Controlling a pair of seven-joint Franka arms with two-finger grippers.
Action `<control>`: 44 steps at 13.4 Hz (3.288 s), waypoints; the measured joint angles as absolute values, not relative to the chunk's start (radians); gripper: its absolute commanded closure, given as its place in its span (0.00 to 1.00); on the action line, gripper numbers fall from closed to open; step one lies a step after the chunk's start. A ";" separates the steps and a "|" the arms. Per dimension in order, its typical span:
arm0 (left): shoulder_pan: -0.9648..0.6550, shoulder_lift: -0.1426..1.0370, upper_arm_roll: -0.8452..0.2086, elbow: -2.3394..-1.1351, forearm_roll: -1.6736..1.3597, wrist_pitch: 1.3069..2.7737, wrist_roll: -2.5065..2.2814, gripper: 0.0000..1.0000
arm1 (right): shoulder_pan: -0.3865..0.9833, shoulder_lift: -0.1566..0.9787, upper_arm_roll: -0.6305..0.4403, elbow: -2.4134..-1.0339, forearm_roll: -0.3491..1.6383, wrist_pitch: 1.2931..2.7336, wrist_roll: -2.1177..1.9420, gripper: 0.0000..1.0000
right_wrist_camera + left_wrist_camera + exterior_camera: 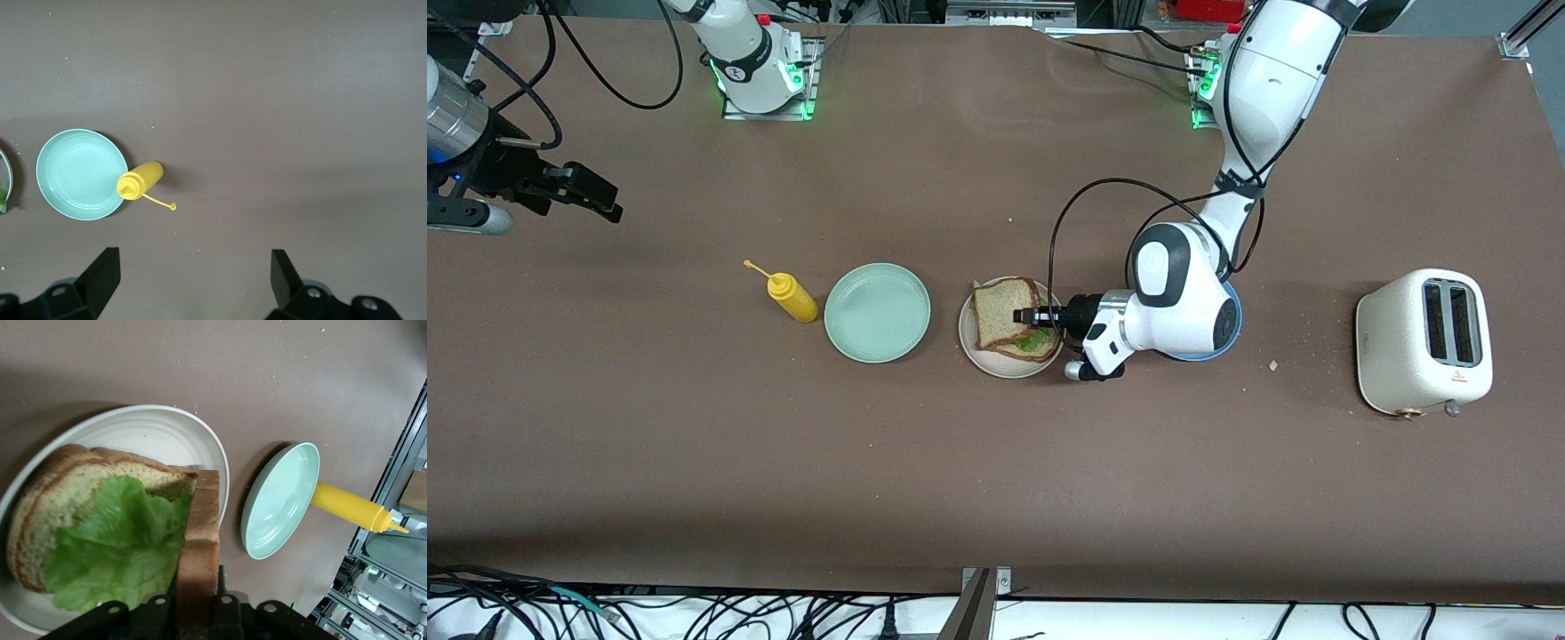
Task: Make sandwich in beige plate with both arms
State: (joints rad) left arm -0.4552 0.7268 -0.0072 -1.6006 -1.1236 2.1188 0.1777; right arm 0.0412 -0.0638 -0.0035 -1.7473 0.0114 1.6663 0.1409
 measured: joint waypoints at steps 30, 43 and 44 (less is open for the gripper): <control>-0.205 0.306 0.233 -1.650 -0.125 1.813 0.104 0.00 | 0.041 -0.063 -0.004 -1.747 0.011 1.665 0.141 0.00; -0.166 0.013 0.201 -1.610 -0.001 1.520 0.043 0.00 | 0.041 -0.063 -0.005 -1.746 0.011 1.665 0.141 0.00; -0.162 0.013 0.187 -1.593 0.000 1.517 0.017 0.00 | 0.041 -0.063 -0.004 -1.746 0.011 1.665 0.141 0.00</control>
State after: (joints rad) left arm -0.1619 0.0133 0.1866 -1.5926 0.0002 1.5172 0.0174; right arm 0.0410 -0.0628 -0.0045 -1.7462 0.0114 1.6654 0.1410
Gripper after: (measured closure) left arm 0.000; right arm 0.000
